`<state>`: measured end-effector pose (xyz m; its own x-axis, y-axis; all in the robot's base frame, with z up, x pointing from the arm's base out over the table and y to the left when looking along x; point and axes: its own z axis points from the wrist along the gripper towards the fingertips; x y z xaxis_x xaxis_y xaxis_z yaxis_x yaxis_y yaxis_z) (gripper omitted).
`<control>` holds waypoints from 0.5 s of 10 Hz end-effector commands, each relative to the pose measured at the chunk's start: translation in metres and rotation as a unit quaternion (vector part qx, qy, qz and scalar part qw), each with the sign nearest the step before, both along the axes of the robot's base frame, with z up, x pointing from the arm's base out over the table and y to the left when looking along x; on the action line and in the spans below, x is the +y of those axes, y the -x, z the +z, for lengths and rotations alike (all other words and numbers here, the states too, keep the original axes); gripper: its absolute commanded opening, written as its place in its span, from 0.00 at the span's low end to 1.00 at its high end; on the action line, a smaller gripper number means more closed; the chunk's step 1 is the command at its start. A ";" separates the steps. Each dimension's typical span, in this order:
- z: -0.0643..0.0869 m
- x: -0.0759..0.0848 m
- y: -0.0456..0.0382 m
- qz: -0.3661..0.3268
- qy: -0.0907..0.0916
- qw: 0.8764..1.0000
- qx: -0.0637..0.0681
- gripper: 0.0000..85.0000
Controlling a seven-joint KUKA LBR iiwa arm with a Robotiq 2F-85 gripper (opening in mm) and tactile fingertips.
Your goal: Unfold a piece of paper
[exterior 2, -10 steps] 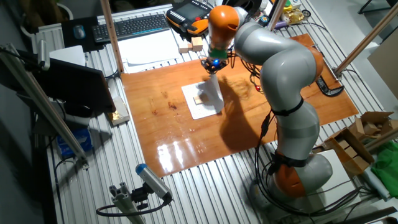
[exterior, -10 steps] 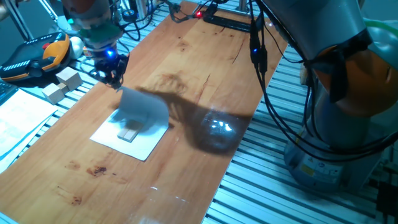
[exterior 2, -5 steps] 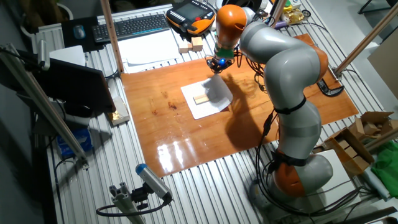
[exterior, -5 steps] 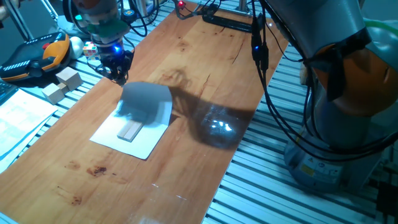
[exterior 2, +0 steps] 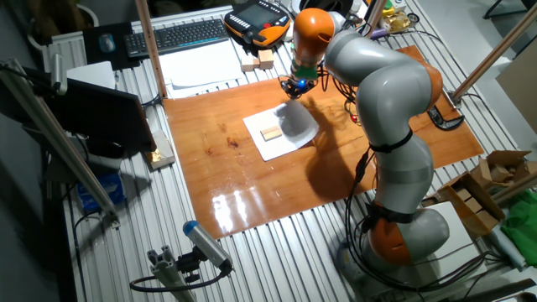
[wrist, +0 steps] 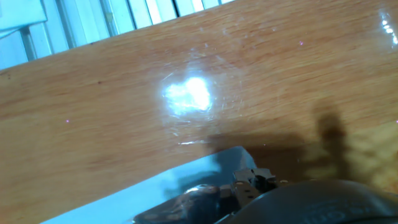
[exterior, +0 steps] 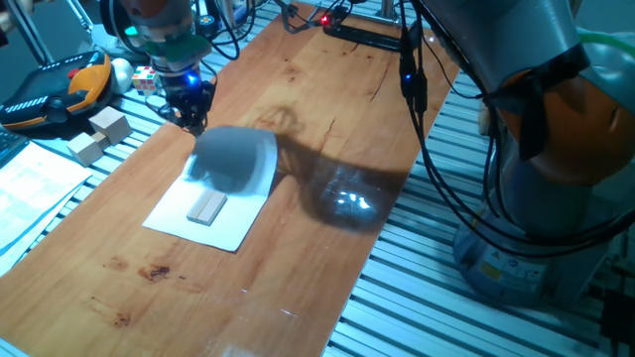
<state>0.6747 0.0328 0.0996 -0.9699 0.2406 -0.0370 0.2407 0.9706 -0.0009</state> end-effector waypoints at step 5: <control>0.003 -0.008 0.0005 0.006 0.015 1.000 -0.015 0.55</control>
